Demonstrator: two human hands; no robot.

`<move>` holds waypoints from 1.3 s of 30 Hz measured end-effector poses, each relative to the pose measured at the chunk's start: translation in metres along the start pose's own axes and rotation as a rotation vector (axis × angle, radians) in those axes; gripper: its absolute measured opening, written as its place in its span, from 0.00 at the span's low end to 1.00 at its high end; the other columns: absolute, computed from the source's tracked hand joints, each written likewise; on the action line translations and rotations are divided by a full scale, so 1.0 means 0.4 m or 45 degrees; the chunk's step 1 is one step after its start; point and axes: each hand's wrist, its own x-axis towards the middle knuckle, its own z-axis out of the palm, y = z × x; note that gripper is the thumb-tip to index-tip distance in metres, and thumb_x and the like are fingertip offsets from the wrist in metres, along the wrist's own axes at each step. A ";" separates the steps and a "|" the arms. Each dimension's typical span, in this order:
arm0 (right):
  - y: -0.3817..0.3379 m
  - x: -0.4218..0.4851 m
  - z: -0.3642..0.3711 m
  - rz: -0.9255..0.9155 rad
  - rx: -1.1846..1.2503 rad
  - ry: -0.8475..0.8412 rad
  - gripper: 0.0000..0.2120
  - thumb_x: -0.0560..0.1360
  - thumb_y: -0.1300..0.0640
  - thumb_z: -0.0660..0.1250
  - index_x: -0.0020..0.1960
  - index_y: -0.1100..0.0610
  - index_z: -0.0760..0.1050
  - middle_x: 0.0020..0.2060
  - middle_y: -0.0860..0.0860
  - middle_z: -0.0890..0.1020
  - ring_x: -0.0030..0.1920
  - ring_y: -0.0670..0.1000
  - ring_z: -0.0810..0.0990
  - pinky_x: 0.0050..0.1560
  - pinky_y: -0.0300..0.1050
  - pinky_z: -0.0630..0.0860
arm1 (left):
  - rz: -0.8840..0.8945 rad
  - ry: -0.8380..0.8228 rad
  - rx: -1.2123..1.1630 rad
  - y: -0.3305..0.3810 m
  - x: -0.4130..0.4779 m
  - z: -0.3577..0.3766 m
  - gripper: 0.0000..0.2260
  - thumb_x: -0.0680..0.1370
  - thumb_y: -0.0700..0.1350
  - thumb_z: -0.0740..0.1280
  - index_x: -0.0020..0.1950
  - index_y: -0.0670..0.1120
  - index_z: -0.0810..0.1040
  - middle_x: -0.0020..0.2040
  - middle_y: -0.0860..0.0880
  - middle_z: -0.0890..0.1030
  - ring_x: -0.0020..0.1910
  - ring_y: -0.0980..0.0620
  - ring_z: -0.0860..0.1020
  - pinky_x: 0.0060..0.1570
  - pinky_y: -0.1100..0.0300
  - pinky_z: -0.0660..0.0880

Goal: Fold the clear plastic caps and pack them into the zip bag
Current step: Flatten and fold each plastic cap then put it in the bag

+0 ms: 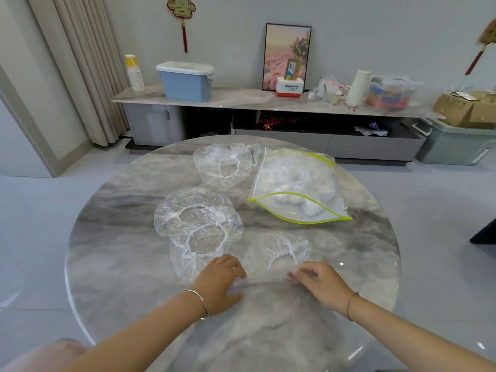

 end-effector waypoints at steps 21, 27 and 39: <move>0.002 0.023 0.052 -0.116 -0.871 0.274 0.37 0.71 0.38 0.35 0.75 0.48 0.59 0.76 0.48 0.53 0.75 0.48 0.47 0.73 0.46 0.43 | 0.158 0.162 0.188 0.056 0.067 0.063 0.21 0.82 0.54 0.45 0.71 0.52 0.65 0.71 0.49 0.69 0.68 0.49 0.69 0.68 0.54 0.60; 0.044 0.052 0.041 0.138 -1.014 -0.072 0.27 0.79 0.40 0.39 0.76 0.43 0.44 0.76 0.44 0.42 0.76 0.47 0.39 0.73 0.47 0.37 | 0.083 -0.187 0.176 0.065 0.088 0.094 0.38 0.68 0.66 0.26 0.76 0.54 0.40 0.74 0.56 0.37 0.75 0.54 0.39 0.71 0.59 0.34; 0.071 0.054 0.062 0.057 -1.086 -0.041 0.55 0.53 0.28 0.12 0.76 0.44 0.38 0.76 0.44 0.40 0.75 0.46 0.37 0.72 0.45 0.34 | 0.039 -0.241 0.204 0.059 0.086 0.119 0.36 0.70 0.68 0.28 0.75 0.54 0.36 0.71 0.57 0.33 0.75 0.53 0.37 0.71 0.58 0.33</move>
